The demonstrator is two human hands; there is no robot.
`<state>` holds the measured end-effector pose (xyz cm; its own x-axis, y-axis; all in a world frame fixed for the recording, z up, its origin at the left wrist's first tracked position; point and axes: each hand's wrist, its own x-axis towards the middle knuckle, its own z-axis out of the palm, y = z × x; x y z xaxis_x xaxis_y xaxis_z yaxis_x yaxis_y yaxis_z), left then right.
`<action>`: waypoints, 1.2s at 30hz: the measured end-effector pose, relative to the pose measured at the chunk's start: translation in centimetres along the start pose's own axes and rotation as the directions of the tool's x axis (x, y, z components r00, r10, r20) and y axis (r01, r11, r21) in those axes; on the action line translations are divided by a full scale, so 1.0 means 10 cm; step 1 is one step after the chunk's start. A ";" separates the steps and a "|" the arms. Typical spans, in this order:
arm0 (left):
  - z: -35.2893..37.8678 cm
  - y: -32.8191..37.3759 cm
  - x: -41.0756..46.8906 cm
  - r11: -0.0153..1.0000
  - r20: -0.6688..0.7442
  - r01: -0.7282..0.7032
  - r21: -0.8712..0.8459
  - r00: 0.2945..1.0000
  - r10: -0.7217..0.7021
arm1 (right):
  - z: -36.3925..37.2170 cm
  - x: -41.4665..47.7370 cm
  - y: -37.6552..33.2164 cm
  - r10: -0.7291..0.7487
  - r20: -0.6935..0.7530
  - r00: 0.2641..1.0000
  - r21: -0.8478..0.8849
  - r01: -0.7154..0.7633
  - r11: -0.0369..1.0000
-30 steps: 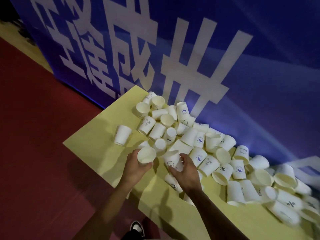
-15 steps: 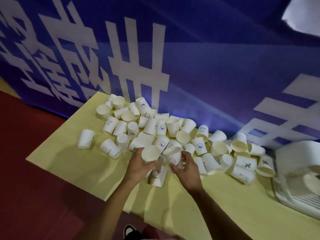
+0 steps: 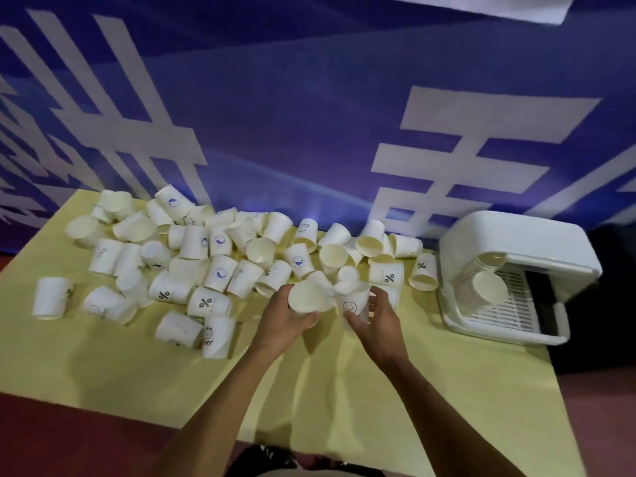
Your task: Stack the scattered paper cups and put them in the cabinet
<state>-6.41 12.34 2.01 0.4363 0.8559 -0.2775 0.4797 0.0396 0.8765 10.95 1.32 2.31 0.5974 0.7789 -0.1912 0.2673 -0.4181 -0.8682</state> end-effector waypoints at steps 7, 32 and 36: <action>0.75 0.31 0.28 0.995 0.244 -0.101 0.028 0.965 0.091 | -0.69 -0.21 0.33 0.088 -0.304 0.949 0.069 -0.070 0.995; 2.31 1.11 0.08 0.993 0.195 -0.048 0.105 0.980 0.027 | -2.39 0.54 1.07 -0.109 -0.354 0.929 -0.109 0.075 0.991; 2.45 1.13 0.17 0.995 0.190 -0.037 0.088 0.982 0.019 | -2.36 0.56 1.22 -0.059 -0.340 0.939 -0.139 0.012 0.990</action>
<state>18.41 1.60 1.85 0.5823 0.7429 -0.3301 0.5282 -0.0371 0.8483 35.39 -10.43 1.44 0.8020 0.5967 0.0275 0.3767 -0.4694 -0.7986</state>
